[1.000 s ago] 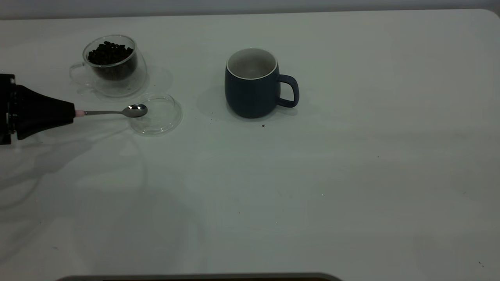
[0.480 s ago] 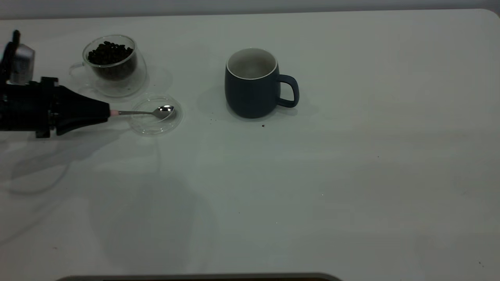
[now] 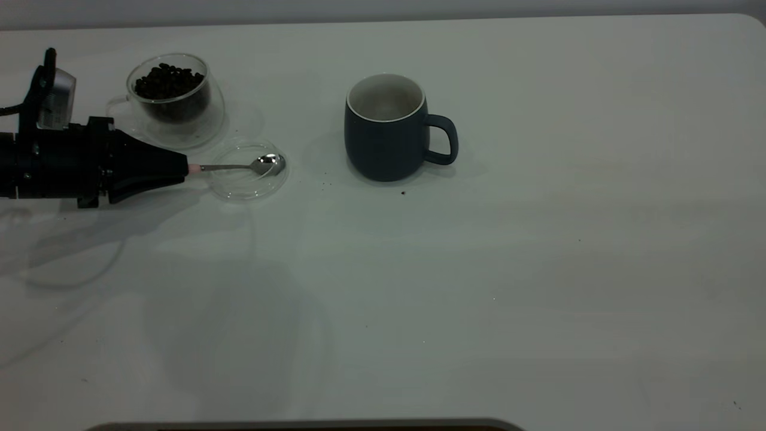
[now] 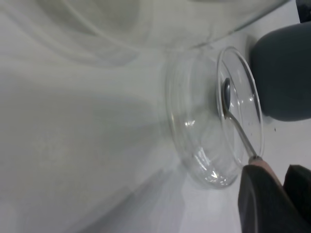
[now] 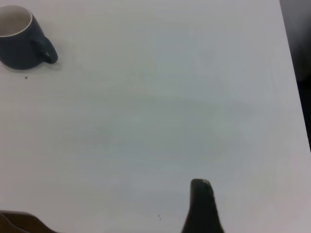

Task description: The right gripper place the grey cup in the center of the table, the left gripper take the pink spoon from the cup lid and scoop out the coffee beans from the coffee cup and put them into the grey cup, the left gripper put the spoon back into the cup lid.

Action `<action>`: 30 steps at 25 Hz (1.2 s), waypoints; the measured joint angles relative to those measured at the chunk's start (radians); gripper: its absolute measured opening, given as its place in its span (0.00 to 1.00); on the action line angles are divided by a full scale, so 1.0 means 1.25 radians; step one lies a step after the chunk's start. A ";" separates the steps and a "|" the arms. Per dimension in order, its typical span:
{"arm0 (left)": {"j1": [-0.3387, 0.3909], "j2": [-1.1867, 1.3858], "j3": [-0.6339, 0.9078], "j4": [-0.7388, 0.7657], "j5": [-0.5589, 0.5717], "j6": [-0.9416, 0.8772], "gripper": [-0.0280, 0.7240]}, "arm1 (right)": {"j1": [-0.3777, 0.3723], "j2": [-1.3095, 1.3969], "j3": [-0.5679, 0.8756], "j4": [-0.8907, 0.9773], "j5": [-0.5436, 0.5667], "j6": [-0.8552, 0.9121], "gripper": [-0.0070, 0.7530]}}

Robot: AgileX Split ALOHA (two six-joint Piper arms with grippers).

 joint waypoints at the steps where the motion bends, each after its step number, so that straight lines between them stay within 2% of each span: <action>1: 0.000 0.000 0.000 0.000 0.000 0.001 0.21 | 0.000 0.000 0.000 0.000 0.000 0.000 0.79; 4: 0.000 0.000 0.000 -0.001 -0.003 0.002 0.29 | 0.000 0.000 0.000 0.000 0.000 0.000 0.79; 12: 0.000 0.000 -0.002 0.006 -0.003 0.037 0.74 | 0.000 0.000 0.000 0.000 0.000 0.000 0.79; 15: 0.000 -0.003 -0.016 0.020 -0.003 0.042 0.83 | 0.000 0.000 0.000 0.000 0.000 0.000 0.79; 21: 0.000 -0.079 -0.051 0.124 -0.010 0.006 0.85 | 0.000 0.000 0.000 0.000 0.000 0.000 0.79; 26: -0.002 -0.180 -0.065 0.234 -0.039 -0.107 0.84 | 0.000 0.000 0.000 0.000 0.000 0.000 0.79; 30: -0.034 -0.280 -0.065 0.280 -0.054 -0.198 0.83 | 0.000 0.000 0.000 0.000 0.000 0.000 0.79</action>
